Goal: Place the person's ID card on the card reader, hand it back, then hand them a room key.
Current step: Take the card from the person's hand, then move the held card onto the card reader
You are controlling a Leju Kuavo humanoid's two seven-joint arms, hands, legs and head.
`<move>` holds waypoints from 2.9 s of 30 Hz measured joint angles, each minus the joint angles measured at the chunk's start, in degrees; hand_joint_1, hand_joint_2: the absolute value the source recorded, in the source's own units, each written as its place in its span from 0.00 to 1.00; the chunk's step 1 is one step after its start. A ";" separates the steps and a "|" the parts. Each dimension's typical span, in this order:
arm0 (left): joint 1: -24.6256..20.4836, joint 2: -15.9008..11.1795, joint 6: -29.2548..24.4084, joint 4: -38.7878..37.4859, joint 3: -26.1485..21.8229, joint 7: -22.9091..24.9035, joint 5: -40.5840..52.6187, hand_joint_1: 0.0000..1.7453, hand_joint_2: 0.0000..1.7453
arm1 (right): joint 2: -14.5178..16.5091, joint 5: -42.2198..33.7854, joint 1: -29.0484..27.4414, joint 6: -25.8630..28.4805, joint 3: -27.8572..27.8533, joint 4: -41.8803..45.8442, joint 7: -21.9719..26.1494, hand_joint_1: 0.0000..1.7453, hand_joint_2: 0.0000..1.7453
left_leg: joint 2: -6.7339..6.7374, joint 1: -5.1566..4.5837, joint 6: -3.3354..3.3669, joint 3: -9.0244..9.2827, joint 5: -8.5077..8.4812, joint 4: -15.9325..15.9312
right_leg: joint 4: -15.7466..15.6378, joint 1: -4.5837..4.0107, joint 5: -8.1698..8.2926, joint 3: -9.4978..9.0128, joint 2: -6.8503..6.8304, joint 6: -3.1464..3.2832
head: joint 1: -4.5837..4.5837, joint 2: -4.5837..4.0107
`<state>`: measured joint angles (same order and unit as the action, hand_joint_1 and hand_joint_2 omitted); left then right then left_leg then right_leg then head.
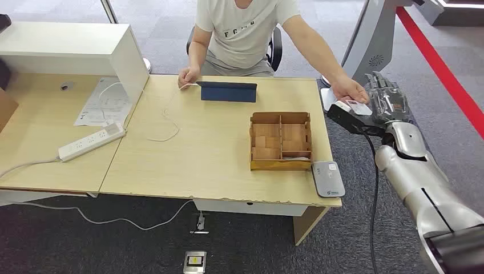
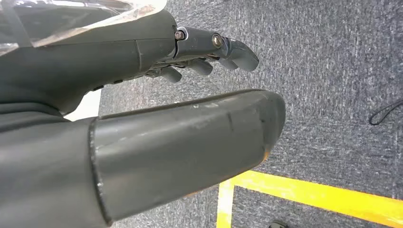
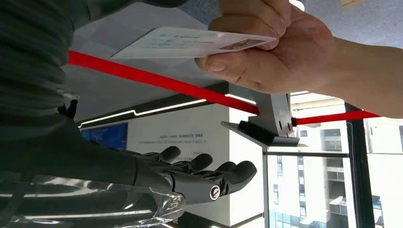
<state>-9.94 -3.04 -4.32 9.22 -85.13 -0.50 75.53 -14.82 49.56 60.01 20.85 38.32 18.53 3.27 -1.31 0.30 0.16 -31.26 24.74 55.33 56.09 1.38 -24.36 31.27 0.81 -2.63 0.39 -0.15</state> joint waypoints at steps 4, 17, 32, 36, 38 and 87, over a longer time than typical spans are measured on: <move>0.00 0.06 -0.15 0.00 0.00 0.48 0.03 0.00 0.00 | -0.01 0.26 0.07 0.36 0.10 -0.21 -0.01 1.00 1.00 | 0.01 0.00 0.00 0.00 0.00 0.00 | 0.00 0.00 0.00 0.00 0.00 0.00 | 0.00 0.00; 0.01 0.13 -0.16 0.00 0.00 1.08 0.03 0.00 0.00 | 0.04 1.81 0.31 1.01 0.45 -0.83 0.49 1.00 1.00 | 0.00 0.00 0.00 0.00 0.00 0.00 | 0.00 0.00 0.00 0.00 0.00 0.00 | 0.00 0.00; -0.02 0.26 -0.82 0.00 0.00 1.23 -0.12 0.00 0.00 | 1.27 0.87 0.03 1.94 0.83 -0.79 4.29 1.00 1.00 | 0.00 0.01 0.00 0.01 0.00 0.00 | 0.01 -0.01 0.00 0.00 0.00 0.00 | 0.00 0.00; -0.03 0.40 -0.83 0.00 -0.02 1.33 -0.08 0.00 0.00 | 2.06 -0.07 -1.73 3.80 0.83 -0.60 7.20 1.00 1.00 | 0.00 0.02 0.00 0.01 0.00 0.00 | 0.00 -0.02 0.00 -0.01 0.00 0.00 | 0.01 0.00; -0.03 0.50 -0.98 0.00 -0.02 1.52 -0.03 0.00 0.00 | 2.36 0.03 -3.41 4.76 0.84 -0.35 8.24 1.00 1.00 | -0.01 0.03 0.00 0.02 0.00 0.00 | 0.00 -0.03 0.00 -0.01 0.00 0.00 | 0.01 0.00; -0.05 1.05 -4.42 0.00 -0.20 -0.06 0.81 0.00 0.00 | -2.94 -2.46 -17.80 7.69 -0.37 2.48 13.05 1.00 1.00 | 0.02 0.02 0.00 0.01 0.00 0.00 | -0.02 -0.02 0.00 0.00 0.00 0.01 | 0.00 0.00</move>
<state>-9.99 -1.99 -8.74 9.22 -85.33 -0.56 76.34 -17.76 47.10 42.21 28.54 37.94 21.01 16.32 -1.29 0.33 0.16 -31.25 24.74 55.32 56.07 1.35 -24.36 31.28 0.81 -2.62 0.39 -0.15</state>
